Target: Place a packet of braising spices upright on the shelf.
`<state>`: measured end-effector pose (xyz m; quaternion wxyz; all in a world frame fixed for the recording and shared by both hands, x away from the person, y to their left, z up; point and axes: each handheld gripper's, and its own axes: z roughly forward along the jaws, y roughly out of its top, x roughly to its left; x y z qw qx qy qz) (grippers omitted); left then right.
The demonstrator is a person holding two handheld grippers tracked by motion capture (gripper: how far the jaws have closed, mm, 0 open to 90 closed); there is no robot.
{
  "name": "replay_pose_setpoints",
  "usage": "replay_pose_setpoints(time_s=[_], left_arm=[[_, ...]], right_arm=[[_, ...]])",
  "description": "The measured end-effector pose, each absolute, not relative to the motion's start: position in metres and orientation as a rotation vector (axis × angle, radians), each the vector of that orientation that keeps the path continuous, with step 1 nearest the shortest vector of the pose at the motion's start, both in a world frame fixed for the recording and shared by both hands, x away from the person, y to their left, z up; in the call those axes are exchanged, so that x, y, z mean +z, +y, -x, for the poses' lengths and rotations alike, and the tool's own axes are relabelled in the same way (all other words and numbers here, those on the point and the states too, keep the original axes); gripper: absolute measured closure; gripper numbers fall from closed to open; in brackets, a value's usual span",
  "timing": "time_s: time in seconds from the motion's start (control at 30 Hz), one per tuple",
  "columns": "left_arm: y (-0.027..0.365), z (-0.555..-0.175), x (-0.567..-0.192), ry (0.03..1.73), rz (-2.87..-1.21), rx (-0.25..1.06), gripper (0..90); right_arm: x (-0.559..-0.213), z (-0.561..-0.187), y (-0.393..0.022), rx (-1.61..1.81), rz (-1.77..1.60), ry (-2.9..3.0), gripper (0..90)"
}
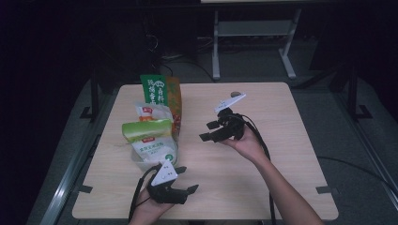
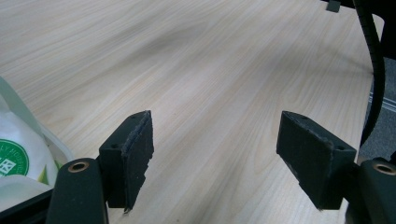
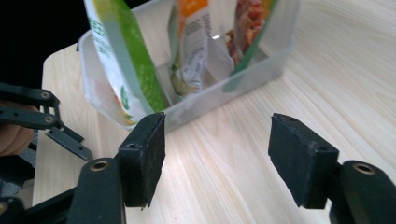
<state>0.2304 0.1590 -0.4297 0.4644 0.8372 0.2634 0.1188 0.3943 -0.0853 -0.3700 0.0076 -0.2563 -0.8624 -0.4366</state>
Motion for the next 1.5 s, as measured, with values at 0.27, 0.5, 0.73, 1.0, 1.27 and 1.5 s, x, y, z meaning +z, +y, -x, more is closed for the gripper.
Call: replay_pose_setpoints(time_s=[0.27,0.5,0.73,1.0,1.27,1.5], left_arm=[[0.162,-0.232,-0.429,0.647,-2.064,0.293,27.0],[0.162,-0.232,-0.428,0.640,-2.061,0.301,27.0],[0.163,-0.233,-0.428,0.648,-2.049,0.295,27.0],[0.162,-0.232,-0.428,0.643,-2.051,0.295,27.0],[0.163,-0.233,-0.428,0.634,-2.060,0.297,27.0],[0.162,-0.233,-0.428,0.632,-2.063,0.295,27.0]], right_arm=[[-0.375,-0.402,-0.105,-1.333,0.890,-2.690,33.9],[-0.376,-0.404,-0.118,-1.321,0.937,-2.686,33.2],[-0.377,-0.406,-0.130,-1.309,0.994,-2.673,32.8],[-0.377,-0.405,-0.141,-1.287,1.042,-2.673,30.7],[-0.379,-0.398,-0.156,-1.260,1.064,-2.703,30.8],[-0.383,-0.392,-0.170,-1.226,1.125,-2.680,28.9]])
